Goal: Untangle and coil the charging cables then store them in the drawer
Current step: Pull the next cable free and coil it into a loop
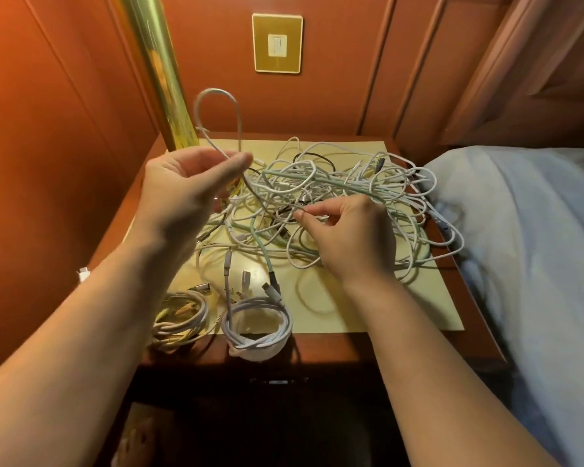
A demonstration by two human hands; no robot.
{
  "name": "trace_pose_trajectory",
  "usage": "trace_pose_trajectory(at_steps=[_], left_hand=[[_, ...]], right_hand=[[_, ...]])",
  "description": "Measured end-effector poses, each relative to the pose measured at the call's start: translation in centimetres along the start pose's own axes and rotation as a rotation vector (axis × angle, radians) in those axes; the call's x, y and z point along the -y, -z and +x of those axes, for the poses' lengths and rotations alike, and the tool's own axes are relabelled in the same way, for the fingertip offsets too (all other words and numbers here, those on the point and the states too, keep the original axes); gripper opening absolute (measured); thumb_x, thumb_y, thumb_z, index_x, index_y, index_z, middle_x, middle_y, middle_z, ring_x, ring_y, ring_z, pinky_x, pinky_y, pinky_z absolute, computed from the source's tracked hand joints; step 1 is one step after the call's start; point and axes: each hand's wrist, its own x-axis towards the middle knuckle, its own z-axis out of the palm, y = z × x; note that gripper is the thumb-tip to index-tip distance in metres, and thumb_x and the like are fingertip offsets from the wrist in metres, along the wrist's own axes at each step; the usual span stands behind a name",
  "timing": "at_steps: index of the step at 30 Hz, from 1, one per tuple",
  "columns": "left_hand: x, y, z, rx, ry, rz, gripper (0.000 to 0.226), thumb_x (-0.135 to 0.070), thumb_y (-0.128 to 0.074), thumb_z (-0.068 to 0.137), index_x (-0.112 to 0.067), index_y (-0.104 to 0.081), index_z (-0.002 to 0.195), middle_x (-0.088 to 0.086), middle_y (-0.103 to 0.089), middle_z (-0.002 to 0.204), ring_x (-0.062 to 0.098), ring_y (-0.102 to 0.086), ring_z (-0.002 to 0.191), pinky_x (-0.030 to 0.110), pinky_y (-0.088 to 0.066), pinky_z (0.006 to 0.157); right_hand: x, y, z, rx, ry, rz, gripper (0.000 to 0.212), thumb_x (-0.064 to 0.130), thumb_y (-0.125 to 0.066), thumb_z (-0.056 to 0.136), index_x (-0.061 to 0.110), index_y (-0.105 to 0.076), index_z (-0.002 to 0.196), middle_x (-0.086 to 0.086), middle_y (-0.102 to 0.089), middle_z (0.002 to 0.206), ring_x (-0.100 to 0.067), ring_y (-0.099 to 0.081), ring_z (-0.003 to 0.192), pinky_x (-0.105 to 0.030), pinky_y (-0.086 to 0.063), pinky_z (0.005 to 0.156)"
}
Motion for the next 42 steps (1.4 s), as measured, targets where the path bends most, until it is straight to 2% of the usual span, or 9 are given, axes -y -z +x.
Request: trace_pose_trajectory(at_steps=[3,6,9,14,17,19,27,32,42], left_hand=[[0.2,-0.3,-0.4,0.192,-0.014,0.129,0.031,-0.046,-0.080,0.078,-0.022,-0.080,0.098,-0.006,-0.078,0.089,0.003,-0.060,0.066,0.021,-0.047,0.056],[0.3,-1.4,-0.9,0.299,-0.053,0.154,0.058,-0.075,-0.069,0.076,-0.023,-0.081,0.098,-0.001,-0.077,0.088,0.008,-0.062,0.067,0.021,-0.047,0.057],[0.0,-2.1,-1.4,0.369,-0.133,0.231,0.057,-0.069,-0.076,0.073,-0.021,-0.080,0.104,-0.006,-0.076,0.089,0.004,-0.066,0.072,0.016,-0.051,0.059],[0.5,-2.8,-1.9,0.321,-0.215,0.430,0.030,-0.046,-0.085,0.074,-0.030,-0.081,0.100,-0.025,-0.073,0.083,0.007,-0.058,0.065,0.015,-0.045,0.053],[1.1,-3.0,-1.8,0.298,-0.235,0.379,0.018,-0.030,-0.084,0.081,-0.025,-0.082,0.099,-0.017,-0.075,0.083,0.023,-0.057,0.070,0.020,-0.043,0.053],[1.4,-3.1,-1.7,0.279,-0.283,0.396,0.013,-0.022,-0.083,0.084,-0.020,-0.083,0.096,-0.011,-0.074,0.082,0.022,-0.060,0.072,0.017,-0.043,0.054],[1.2,-3.0,-1.7,0.233,-0.270,0.316,0.010,-0.029,-0.084,0.083,-0.022,-0.083,0.090,-0.006,-0.075,0.081,0.021,-0.067,0.078,0.040,-0.055,0.066],[0.0,-2.5,-1.4,0.118,-0.203,0.065,0.015,-0.021,-0.082,0.084,-0.010,-0.081,0.094,-0.003,-0.078,0.082,0.006,-0.070,0.073,0.019,-0.053,0.062],[-0.1,-2.1,-0.9,-0.203,-0.043,-0.209,0.022,-0.027,-0.081,0.086,-0.009,-0.078,0.097,0.000,-0.075,0.081,0.007,-0.060,0.063,0.020,-0.044,0.050]], right_hand=[[-0.2,-0.3,-0.3,-0.069,0.098,-0.009,0.015,0.047,-0.083,0.085,0.035,-0.083,0.094,0.008,-0.067,0.084,-0.016,-0.064,0.077,-0.028,-0.045,0.061],[0.0,-0.3,-0.4,-0.120,0.141,0.003,0.016,0.045,-0.085,0.083,0.033,-0.084,0.094,0.008,-0.062,0.081,-0.017,-0.062,0.073,-0.029,-0.045,0.056],[-0.1,-0.4,-0.5,-0.150,0.134,0.026,0.017,0.044,-0.085,0.083,0.029,-0.083,0.090,0.015,-0.053,0.078,-0.011,-0.055,0.072,-0.027,-0.038,0.057],[-0.4,-0.7,-0.3,-0.115,0.101,0.002,0.022,0.039,-0.088,0.080,0.022,-0.082,0.094,0.007,-0.072,0.089,-0.018,-0.068,0.080,-0.029,-0.050,0.060],[-0.4,-0.9,-0.3,-0.113,0.094,-0.007,0.023,0.037,-0.089,0.078,0.021,-0.082,0.093,0.000,-0.079,0.092,-0.024,-0.073,0.083,-0.037,-0.059,0.065],[-0.3,-1.1,-0.4,-0.081,0.103,-0.013,0.019,0.036,-0.089,0.079,0.028,-0.084,0.095,0.003,-0.079,0.094,-0.023,-0.073,0.084,-0.038,-0.060,0.067],[0.1,-0.3,-0.4,0.043,-0.026,-0.101,0.031,0.063,-0.081,0.079,0.036,-0.081,0.095,0.004,-0.077,0.090,-0.023,-0.071,0.086,-0.034,-0.055,0.066],[0.0,-0.2,-0.5,0.069,-0.070,-0.095,0.035,0.069,-0.077,0.080,0.036,-0.081,0.093,0.006,-0.077,0.093,-0.022,-0.070,0.090,-0.034,-0.055,0.067],[-0.2,-0.7,-0.3,0.093,-0.064,-0.040,0.034,0.067,-0.076,0.083,0.035,-0.082,0.093,0.007,-0.076,0.084,-0.020,-0.070,0.080,-0.033,-0.057,0.064]])
